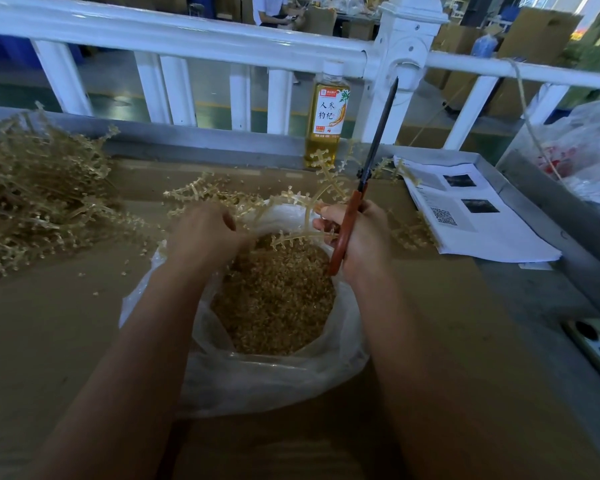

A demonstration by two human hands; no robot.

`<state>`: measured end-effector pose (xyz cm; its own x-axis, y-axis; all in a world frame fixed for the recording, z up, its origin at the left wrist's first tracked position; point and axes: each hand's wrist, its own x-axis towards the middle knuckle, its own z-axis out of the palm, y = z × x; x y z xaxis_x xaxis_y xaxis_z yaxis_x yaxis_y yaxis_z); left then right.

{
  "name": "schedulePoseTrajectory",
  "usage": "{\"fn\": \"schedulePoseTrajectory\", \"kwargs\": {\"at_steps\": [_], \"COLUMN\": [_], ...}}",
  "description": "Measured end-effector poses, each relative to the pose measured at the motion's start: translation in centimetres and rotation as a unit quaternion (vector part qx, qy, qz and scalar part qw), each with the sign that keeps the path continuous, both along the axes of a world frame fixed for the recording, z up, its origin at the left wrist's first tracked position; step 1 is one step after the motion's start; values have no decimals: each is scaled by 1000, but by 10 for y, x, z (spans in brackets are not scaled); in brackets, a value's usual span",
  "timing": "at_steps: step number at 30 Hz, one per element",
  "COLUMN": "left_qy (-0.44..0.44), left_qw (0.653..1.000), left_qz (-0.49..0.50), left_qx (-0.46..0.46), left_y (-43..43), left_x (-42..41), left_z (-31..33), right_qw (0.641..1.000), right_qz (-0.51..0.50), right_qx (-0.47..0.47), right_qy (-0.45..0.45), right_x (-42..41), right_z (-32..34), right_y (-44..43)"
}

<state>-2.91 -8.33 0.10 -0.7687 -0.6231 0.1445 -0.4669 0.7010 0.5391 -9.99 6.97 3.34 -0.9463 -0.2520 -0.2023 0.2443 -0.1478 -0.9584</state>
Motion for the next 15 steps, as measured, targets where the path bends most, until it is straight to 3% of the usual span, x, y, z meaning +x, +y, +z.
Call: {"fn": "schedulePoseTrajectory", "kwargs": {"at_steps": [2,4,8,12,13,15], "left_qy": [-86,-67,128,313,353,379], "left_qw": [996,997,989,910,893,899], "left_qz": [-30,-32,44,130,153,191], "left_qx": [4,-4,67,238,235,106], "left_y": [0,-1,-10,-23,-26,-31], "left_x": [-1,-2,5,13,15,18], "left_z": [-5,-8,-5,4,6,8], "right_qw": [1000,1000,1000,1000,1000,1000], "right_qz": [0,2,-1,-4,-3,-5], "right_qx": [5,4,-13,-20,-17,-11], "right_qy": [-4,-3,-9,-14,-14,-16], "right_x": [0,1,1,1,1,1], "right_z": [-1,-2,-3,-3,-4,-4], "right_y": [-1,-2,-2,-2,-2,-2]}}
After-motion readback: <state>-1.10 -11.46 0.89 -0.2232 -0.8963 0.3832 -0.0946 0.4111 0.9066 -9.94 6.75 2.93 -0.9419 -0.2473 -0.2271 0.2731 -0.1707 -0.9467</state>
